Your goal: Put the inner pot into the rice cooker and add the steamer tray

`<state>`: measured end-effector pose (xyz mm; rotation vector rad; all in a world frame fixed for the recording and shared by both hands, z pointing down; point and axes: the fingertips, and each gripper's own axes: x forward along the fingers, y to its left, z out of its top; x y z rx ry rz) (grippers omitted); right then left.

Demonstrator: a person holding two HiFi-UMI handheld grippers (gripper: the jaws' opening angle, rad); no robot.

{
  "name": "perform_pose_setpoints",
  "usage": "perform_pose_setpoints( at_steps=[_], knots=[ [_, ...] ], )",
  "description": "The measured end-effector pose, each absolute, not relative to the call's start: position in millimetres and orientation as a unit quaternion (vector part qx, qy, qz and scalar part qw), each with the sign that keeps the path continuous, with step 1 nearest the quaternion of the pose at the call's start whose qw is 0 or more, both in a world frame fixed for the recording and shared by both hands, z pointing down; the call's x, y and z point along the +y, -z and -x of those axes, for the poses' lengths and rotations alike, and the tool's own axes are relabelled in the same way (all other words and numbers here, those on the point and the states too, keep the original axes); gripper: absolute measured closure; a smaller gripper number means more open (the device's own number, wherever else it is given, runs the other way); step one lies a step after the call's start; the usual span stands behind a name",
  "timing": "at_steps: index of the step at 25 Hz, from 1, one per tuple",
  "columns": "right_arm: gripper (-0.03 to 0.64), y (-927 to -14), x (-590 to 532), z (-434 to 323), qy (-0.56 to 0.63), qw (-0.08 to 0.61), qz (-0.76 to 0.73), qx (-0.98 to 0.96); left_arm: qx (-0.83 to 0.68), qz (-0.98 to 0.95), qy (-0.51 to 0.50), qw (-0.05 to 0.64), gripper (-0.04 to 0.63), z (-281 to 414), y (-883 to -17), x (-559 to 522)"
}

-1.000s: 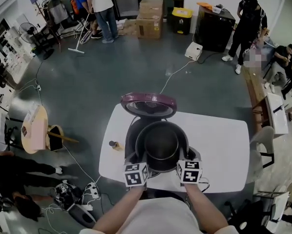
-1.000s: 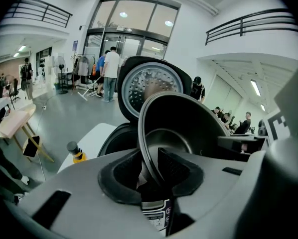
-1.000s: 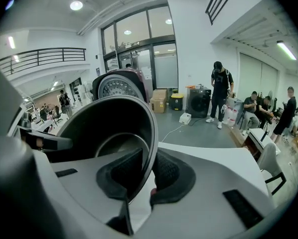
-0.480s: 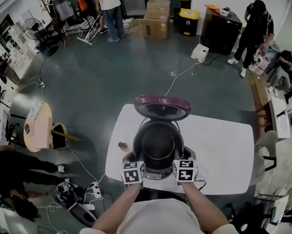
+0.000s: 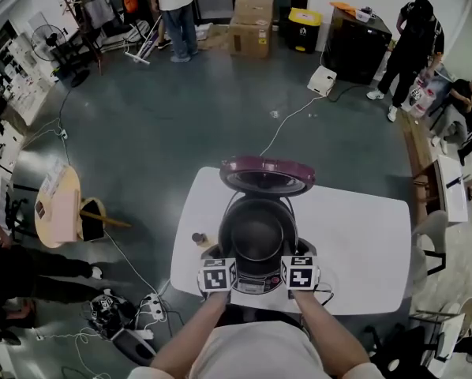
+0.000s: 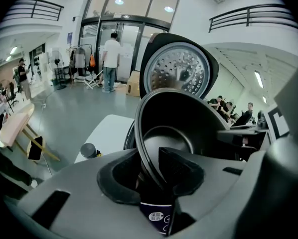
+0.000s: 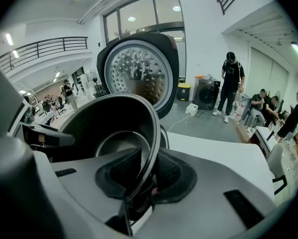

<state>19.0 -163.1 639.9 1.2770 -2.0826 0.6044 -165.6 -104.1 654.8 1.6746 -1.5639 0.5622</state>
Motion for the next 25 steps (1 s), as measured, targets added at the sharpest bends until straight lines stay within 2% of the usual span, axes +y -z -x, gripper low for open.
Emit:
perform_pose_setpoints(
  at_steps=[8, 14, 25],
  knots=[
    [0.526, -668, -172, -18, -0.252, 0.346, -0.471, -0.771, -0.57, -0.666, -0.269, 0.399, 0.451, 165, -678, -116],
    [0.512, -691, -176, -16, -0.238, 0.372, -0.46, -0.77, -0.544, -0.671, -0.344, 0.369, 0.442, 165, -705, -121],
    [0.485, -712, -167, -15, -0.236, 0.409, -0.448, -0.76, -0.527, -0.677, -0.371, 0.355, 0.443, 164, -724, -127]
  ],
)
